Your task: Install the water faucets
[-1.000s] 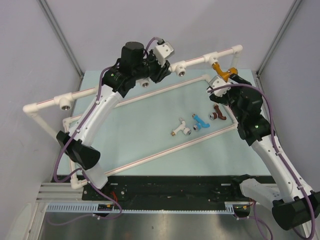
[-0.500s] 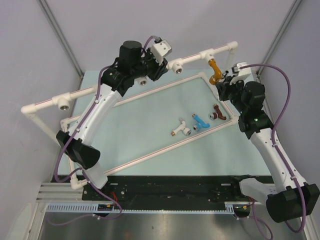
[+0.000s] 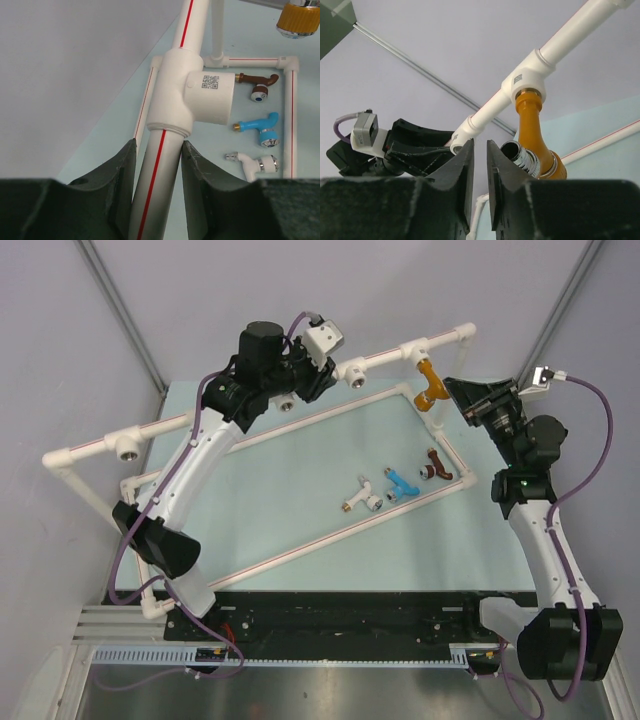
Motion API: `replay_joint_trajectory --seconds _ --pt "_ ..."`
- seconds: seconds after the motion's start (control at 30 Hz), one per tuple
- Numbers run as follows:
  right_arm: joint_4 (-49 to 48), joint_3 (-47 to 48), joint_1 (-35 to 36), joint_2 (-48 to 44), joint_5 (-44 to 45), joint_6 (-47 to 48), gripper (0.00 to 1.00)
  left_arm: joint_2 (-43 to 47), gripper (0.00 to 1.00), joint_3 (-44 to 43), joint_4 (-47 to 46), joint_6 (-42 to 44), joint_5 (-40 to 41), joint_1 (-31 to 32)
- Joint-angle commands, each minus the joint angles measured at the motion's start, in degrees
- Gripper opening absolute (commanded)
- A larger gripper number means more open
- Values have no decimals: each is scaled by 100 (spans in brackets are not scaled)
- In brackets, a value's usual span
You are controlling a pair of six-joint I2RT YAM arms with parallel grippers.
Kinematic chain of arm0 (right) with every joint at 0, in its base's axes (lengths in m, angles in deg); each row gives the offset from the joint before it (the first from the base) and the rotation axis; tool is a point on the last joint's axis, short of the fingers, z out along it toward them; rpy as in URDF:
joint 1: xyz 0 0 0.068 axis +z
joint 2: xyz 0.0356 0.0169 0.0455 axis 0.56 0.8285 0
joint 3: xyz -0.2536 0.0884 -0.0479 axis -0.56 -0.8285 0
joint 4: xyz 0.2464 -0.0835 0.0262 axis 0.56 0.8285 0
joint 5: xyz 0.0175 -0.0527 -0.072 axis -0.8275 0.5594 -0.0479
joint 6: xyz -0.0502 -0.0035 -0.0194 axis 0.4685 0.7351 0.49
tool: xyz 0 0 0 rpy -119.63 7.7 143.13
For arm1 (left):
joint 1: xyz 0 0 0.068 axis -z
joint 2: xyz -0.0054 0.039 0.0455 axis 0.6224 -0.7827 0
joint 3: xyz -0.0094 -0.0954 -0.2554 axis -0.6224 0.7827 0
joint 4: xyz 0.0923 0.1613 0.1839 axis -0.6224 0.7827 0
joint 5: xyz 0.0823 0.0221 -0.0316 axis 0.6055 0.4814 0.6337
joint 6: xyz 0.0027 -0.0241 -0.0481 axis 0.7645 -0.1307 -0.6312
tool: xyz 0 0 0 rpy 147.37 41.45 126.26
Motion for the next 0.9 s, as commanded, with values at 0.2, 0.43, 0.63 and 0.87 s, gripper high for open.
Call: replay_joint_trajectory --seconds 0.2,0.43,0.63,0.87 --pt "1089 236 -192 -1068 -232 3571 60 -156 0 231 1335 -750 -459 275" --pt "1986 622 158 -1016 515 5209 73 -121 0 275 1309 -767 -476 275" --pt "1907 658 720 -604 822 4534 77 -86 0 319 1300 -759 -467 275" --pt "1661 658 1178 -120 1770 3839 77 -86 0 319 1291 -768 -476 275"
